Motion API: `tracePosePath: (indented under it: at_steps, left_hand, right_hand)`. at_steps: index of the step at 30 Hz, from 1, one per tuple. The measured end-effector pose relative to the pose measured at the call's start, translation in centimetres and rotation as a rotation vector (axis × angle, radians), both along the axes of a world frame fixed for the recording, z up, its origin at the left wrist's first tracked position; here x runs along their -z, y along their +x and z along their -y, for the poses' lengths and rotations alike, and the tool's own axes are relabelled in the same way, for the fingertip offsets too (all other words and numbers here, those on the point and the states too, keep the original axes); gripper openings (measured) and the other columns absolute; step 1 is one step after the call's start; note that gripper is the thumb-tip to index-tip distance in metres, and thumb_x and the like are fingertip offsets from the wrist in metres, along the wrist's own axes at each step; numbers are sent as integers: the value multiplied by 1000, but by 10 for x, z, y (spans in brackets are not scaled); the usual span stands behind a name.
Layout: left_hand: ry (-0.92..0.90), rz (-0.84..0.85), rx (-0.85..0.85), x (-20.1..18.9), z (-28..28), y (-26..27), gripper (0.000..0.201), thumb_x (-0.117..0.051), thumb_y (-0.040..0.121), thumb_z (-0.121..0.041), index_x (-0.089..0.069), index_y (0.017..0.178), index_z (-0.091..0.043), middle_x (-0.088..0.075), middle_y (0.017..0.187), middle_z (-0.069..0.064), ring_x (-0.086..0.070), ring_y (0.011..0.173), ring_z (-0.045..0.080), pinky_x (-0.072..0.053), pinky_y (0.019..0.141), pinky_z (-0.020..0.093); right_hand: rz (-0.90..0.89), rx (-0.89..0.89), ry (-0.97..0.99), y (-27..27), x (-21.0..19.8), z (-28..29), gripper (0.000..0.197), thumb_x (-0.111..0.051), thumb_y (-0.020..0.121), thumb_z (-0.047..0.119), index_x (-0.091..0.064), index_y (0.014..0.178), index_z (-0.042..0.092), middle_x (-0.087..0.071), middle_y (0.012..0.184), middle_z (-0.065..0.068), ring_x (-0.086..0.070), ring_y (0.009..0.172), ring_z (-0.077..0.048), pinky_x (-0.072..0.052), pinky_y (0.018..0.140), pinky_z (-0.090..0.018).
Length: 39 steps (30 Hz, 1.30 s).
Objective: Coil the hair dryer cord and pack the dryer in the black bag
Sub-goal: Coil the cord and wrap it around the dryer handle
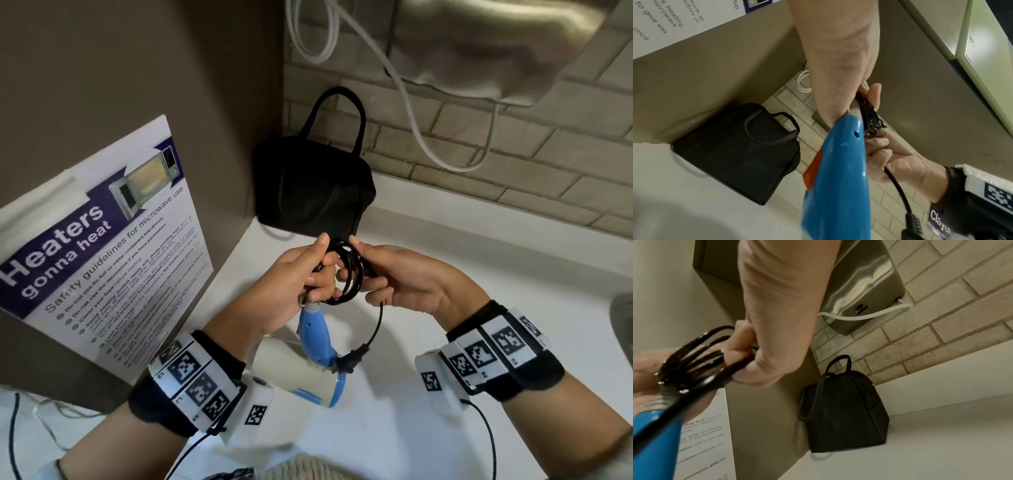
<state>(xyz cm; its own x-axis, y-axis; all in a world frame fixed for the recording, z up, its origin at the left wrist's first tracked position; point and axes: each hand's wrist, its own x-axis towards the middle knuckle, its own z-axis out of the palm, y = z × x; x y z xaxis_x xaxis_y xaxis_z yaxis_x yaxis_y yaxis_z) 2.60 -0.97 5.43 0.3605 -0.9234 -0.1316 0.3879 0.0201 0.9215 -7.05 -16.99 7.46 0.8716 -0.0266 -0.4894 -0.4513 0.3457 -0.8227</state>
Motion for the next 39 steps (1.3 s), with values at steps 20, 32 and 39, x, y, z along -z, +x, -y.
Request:
tracePosePath:
  at_steps: [20,32,39]
  left_hand:
    - [-6,-39,125,2,-9,5,39,-32,97,-46,-44,73,-17,-27,54,-9,-35,50,9,-50,86,28]
    - [1,-37,89,4,-7,2,34,-34,98,-40,-43,75,-17,-26,56,-8,-34,51,8,-49,83,27]
    - [12,-43,115,8,-6,0,36,-32,101,-39,-44,75,-17,-27,56,-8,-36,51,8,-39,95,37]
  right_hand:
    - [-27,57,111,-8,-8,-17,33,-46,95,36,-58,71,17,-36,59,6,-21,42,-3,-19,43,-16]
    - [88,21,42,-18,-3,-14,19,-56,88,31,-63,90,13,-57,77,4,-30,46,-1,-27,45,-12]
    - [83,74,129,-16,11,-12,23,-48,93,32,-55,80,15,-40,57,9,-24,40,-1,-20,44,-16]
